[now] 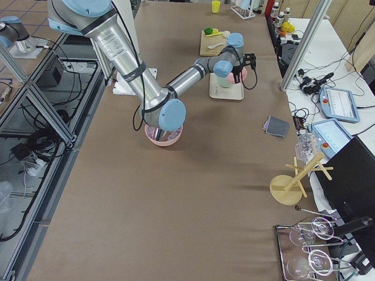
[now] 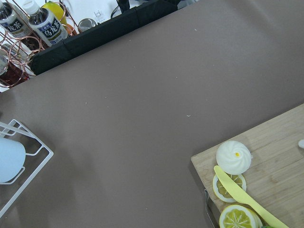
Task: Stack pink bowl on green and place spoon
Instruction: 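Carry the pink bowl over the mint-green bowl on the tray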
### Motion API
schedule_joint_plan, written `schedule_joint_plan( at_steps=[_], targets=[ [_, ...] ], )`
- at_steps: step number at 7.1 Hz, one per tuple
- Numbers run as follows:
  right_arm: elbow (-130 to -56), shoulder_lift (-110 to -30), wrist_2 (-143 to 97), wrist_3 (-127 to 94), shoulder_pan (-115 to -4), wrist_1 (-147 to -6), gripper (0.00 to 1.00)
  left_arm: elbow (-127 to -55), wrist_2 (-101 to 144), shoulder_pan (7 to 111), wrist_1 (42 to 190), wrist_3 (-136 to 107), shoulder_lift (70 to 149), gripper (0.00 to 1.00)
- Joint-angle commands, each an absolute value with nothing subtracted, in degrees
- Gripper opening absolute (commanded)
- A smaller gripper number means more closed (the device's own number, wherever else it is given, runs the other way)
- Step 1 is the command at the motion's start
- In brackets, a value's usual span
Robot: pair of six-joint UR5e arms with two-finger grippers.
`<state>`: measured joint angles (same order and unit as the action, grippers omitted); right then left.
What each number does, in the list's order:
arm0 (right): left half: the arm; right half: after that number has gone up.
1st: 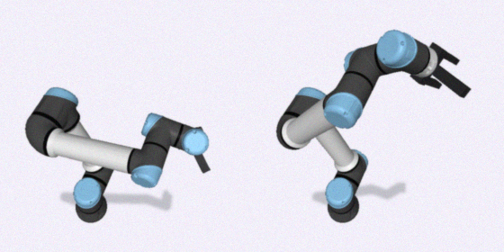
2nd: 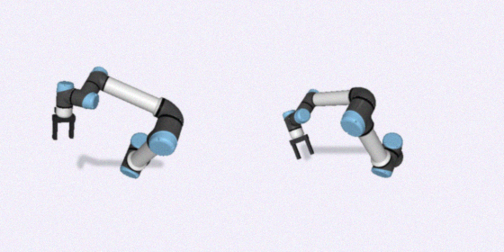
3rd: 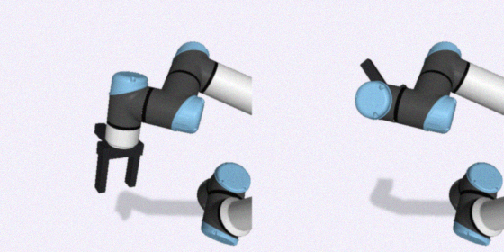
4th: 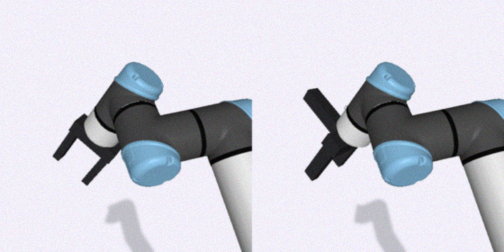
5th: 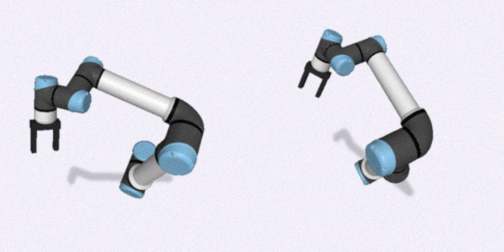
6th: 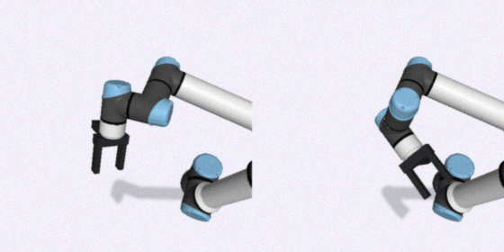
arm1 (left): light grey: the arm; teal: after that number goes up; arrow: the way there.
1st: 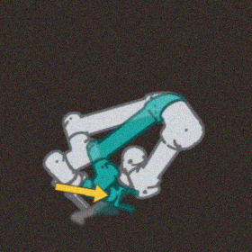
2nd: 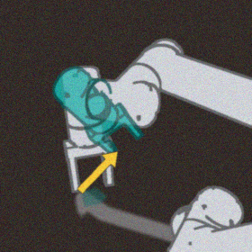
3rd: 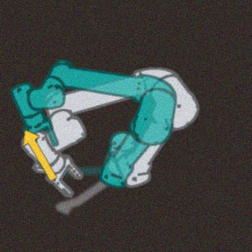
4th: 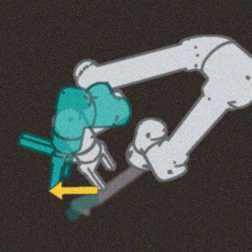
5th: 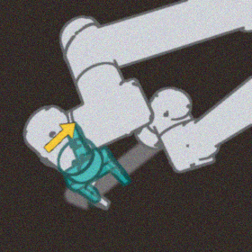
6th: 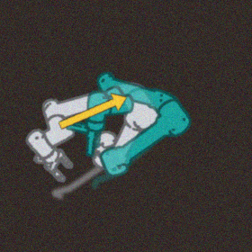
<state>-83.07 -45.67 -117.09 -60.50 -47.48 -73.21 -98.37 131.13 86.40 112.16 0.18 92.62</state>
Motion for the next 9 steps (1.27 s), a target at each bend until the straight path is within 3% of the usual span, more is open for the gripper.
schedule_joint_plan(
  at_steps=[1, 4, 9],
  targets=[
    [-81.8, -39.3, -112.4, -65.9, -42.8, -79.1, 0.0, -98.3, 131.1, 86.4, 112.1, 0.2, 92.5, 0.99],
    [-75.9, -36.6, -109.2, -66.9, -39.8, -79.2, 0.0, -98.3, 131.1, 86.4, 112.1, 0.2, 92.5, 0.99],
    [-74.2, -36.8, -109.1, -66.3, -39.4, -79.8, 0.0, -98.4, 131.1, 86.3, 112.1, 0.2, 92.6, 0.99]
  ],
)
